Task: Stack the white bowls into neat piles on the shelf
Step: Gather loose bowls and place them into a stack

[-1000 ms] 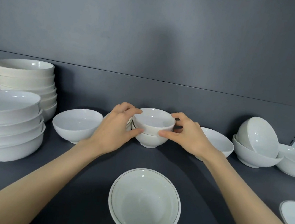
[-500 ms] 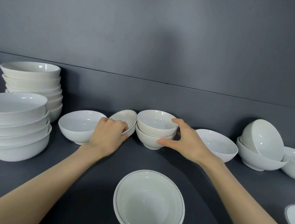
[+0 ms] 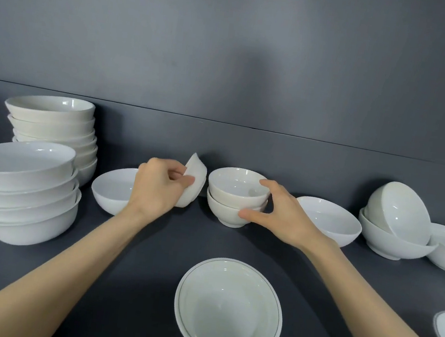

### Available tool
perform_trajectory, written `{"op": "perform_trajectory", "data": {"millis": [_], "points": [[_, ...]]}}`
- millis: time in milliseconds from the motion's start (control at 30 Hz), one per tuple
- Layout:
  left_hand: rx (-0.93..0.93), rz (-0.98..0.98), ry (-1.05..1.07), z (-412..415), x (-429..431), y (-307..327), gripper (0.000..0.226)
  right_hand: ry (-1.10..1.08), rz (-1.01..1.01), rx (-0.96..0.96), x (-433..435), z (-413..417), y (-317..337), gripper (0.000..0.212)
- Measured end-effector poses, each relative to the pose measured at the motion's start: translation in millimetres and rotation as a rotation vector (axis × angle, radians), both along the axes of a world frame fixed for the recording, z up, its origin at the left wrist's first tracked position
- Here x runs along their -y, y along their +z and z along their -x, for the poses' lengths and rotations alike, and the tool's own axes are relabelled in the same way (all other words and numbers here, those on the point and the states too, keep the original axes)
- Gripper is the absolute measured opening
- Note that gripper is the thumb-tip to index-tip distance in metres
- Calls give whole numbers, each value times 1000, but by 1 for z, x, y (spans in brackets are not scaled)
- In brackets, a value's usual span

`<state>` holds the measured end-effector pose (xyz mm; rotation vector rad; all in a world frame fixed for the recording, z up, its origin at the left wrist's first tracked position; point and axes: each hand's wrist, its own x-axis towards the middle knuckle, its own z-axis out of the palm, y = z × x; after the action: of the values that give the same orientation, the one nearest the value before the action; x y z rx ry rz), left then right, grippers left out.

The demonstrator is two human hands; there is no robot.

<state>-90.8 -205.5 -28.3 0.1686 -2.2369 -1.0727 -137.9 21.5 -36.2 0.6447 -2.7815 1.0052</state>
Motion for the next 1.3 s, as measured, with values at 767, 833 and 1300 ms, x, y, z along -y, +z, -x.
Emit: {"op": "perform_trajectory", "data": {"millis": [767,833,1300], "points": [[51,-434,-575,-132,-47,-9,75,218,727,71,-27,-157,13,37],[75,-443,-569,-142,-48,-20,73,253,704,119,-29,-165,4,43],[127,-297,-522,-175,-58,-51,67,337,353,195,-37,-178,-18,60]]}}
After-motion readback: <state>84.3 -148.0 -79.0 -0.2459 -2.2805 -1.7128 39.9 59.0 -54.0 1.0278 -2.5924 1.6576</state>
